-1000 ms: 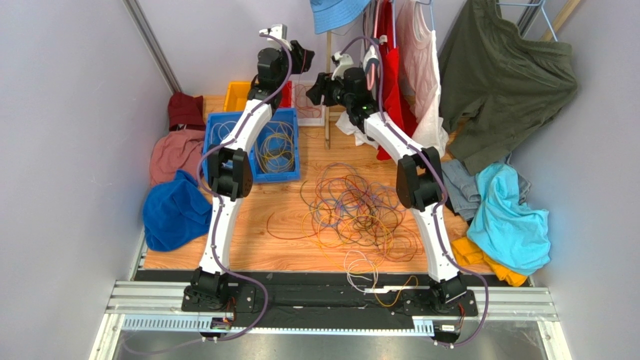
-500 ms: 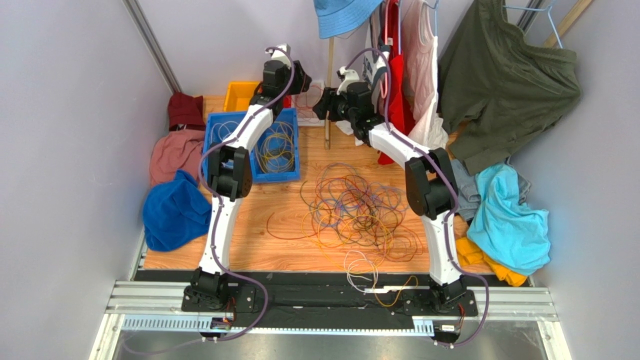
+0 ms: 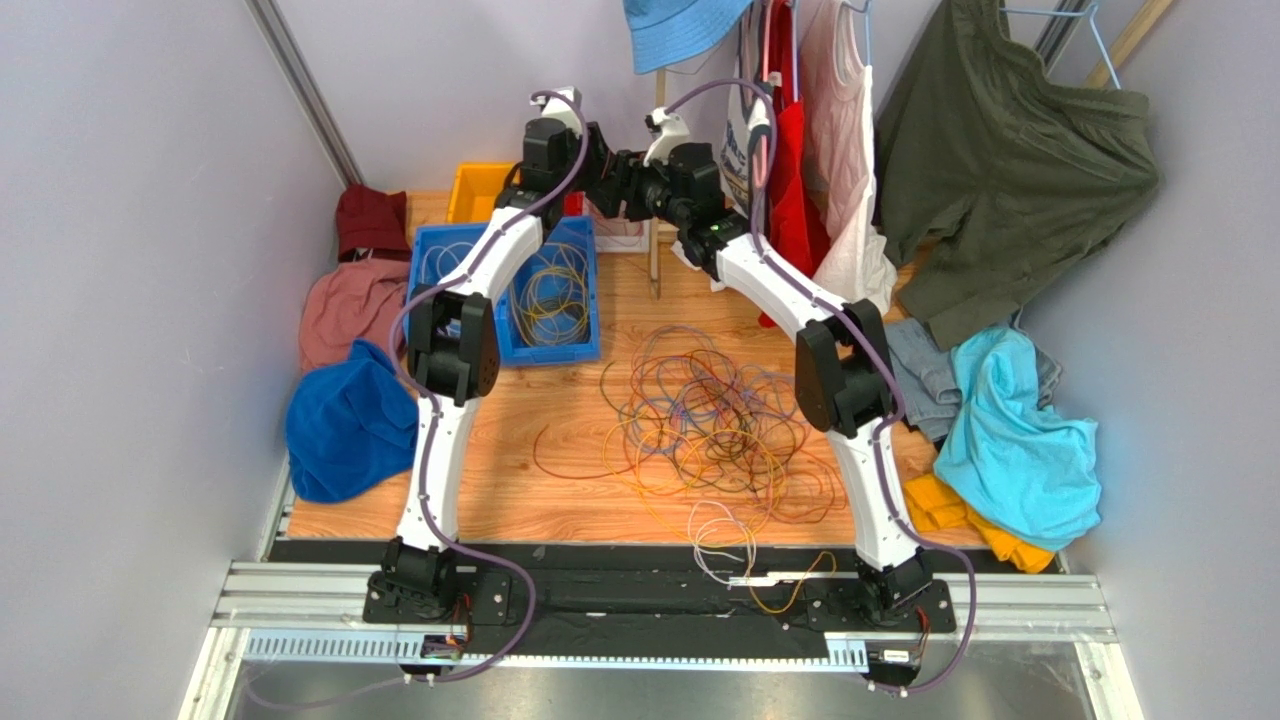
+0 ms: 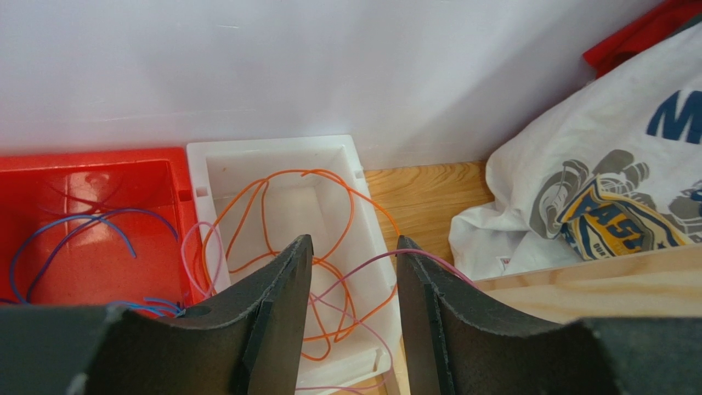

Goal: Untangle the cables

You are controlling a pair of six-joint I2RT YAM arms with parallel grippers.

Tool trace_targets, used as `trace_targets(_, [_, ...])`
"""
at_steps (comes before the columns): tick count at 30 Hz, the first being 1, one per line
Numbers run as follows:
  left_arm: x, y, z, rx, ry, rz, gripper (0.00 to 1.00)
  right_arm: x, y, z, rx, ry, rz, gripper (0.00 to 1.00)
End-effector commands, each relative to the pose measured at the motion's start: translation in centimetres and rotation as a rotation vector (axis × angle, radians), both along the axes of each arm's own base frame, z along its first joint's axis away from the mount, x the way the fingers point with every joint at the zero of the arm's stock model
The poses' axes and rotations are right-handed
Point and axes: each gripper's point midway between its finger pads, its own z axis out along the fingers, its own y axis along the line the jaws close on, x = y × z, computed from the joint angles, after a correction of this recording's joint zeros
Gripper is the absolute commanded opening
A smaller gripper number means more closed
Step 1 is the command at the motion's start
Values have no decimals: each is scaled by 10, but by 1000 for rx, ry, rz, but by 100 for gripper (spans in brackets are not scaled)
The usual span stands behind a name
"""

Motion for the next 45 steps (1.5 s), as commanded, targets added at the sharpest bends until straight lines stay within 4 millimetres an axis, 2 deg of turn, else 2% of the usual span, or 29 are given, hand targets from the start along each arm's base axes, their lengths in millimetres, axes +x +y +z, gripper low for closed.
trace_targets(1, [-13,-4,56,-7,-90,-27,50,8,13,-13,-3,27,10,59])
trace_targets(5, [-20,-7,62,-7,-97,-38,50,16,13,-12,-3,24,-18,56])
trace_targets(8, [-25,-10,64,-10,-94,-42,50,19,14,-15,-2,26,-23,38])
trace_targets(9, [-26,-12,62,-8,-88,-45,50,19,14,-14,3,26,-22,24])
trace_targets(11, [-27,-12,65,-3,-97,-48,50,18,14,-12,4,26,-19,11])
trace_targets(12, [-27,-12,66,0,-99,-47,50,16,13,-19,-7,39,-20,2])
trace_targets(13, [-27,-12,65,1,-97,-45,50,15,11,-21,-12,40,-23,0])
trace_targets(14, [-26,-11,64,7,-97,-43,50,14,9,-11,-7,23,-30,0])
trace_targets(16, [-27,-10,62,13,-89,-43,50,11,5,-15,-18,27,-38,0])
trace_targets(19, [-27,-4,55,32,-66,-13,50,12,-6,-8,-15,18,-63,0])
trace_targets(20, [-29,-2,56,33,-61,-3,50,13,-13,3,-1,5,-76,0])
trace_targets(24, [-34,8,46,49,-24,40,52,19,-26,13,-1,-5,-104,0])
trace_targets(26, [-38,15,55,49,-26,74,52,24,-31,22,0,-8,-116,0])
trace_targets(27, [-42,19,48,55,-8,91,52,26,-33,23,3,-11,-120,0])
trace_targets(28, [-44,23,52,53,-13,112,52,27,-35,17,-10,9,-123,0])
trace_targets(29, [-50,31,70,48,-38,146,52,30,-38,22,-6,1,-129,0])
trace_targets(30, [-56,35,61,55,-18,163,53,32,-38,23,-9,-2,-130,0])
trace_targets(31, [-59,39,70,43,-39,182,53,35,-37,5,-30,33,-128,0])
trace_targets(32, [-68,42,90,27,-66,185,53,38,-39,6,-34,32,-130,0])
trace_targets(33, [-73,43,89,20,-72,186,53,41,-38,14,-28,16,-128,0])
trace_targets(34, [-83,45,111,-6,-99,183,53,44,-37,-1,-48,38,-127,0])
trace_targets(36, [-96,45,109,-23,-81,178,53,49,-37,0,-49,32,-130,0])
trace_targets(37, [-109,44,129,-61,-100,160,53,51,-34,-16,-64,62,-123,0])
trace_targets(38, [-117,42,122,-70,-74,147,52,52,-32,-23,-69,73,-119,0])
trace_targets(39, [-125,41,125,-85,-71,134,52,54,-32,-20,-66,68,-117,0])
trace_targets(40, [-136,39,140,-108,-92,125,52,53,-30,-27,-68,84,-110,0])
trace_targets(41, [-143,29,133,-95,-85,118,52,54,-29,-37,-74,100,-109,0])
trace_targets(43, [-148,21,137,-87,-93,119,52,54,-28,-45,-72,117,-104,0])
trace_targets(45, [-152,12,139,-107,-71,113,51,52,-25,-53,-74,135,-95,6])
